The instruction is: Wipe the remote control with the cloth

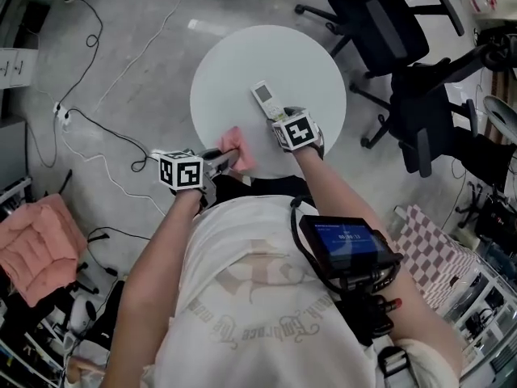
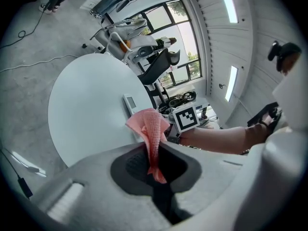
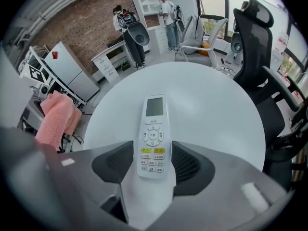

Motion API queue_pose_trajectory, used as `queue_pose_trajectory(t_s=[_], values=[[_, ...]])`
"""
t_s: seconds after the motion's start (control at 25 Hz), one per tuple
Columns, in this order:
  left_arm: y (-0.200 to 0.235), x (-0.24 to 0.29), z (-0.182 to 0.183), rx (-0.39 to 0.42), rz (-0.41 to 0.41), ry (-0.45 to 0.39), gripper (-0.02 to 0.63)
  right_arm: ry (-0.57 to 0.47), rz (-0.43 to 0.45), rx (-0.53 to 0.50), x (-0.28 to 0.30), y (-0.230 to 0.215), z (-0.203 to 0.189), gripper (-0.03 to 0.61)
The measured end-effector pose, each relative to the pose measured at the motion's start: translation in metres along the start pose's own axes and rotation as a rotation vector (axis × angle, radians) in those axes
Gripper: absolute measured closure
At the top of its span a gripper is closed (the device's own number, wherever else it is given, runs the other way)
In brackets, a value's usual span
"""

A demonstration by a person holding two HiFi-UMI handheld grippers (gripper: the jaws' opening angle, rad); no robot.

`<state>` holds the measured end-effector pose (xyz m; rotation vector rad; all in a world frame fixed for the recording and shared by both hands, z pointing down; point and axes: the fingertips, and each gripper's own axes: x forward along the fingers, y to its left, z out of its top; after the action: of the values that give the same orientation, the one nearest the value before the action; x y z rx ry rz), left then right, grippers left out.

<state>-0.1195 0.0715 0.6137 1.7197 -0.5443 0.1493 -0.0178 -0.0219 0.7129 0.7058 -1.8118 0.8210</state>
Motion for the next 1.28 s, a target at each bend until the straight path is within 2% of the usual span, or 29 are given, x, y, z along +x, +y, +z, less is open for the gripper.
queue_pose_trajectory(t_s=[0.32, 0.72, 0.84, 1.04, 1.28], values=[[-0.005, -0.007, 0.015, 0.071, -0.008, -0.002, 0.592, -0.142, -0.024, 0.105, -0.036, -0.003, 0.004, 0.37], [-0.03, -0.009, 0.04, 0.265, 0.013, -0.037, 0.594, -0.4, -0.12, 0.189, -0.116, -0.014, 0.013, 0.567], [-0.038, -0.006, 0.043, 0.3, 0.014, -0.049, 0.592, -0.472, -0.124, 0.162, -0.139, -0.009, 0.019, 0.571], [-0.05, -0.002, 0.054, 0.374, 0.012, -0.073, 0.594, -0.55, -0.14, 0.043, -0.173, 0.007, 0.025, 0.571], [-0.075, -0.004, 0.061, 0.503, 0.009, -0.104, 0.594, -0.68, -0.122, 0.058, -0.21, 0.02, 0.014, 0.571]])
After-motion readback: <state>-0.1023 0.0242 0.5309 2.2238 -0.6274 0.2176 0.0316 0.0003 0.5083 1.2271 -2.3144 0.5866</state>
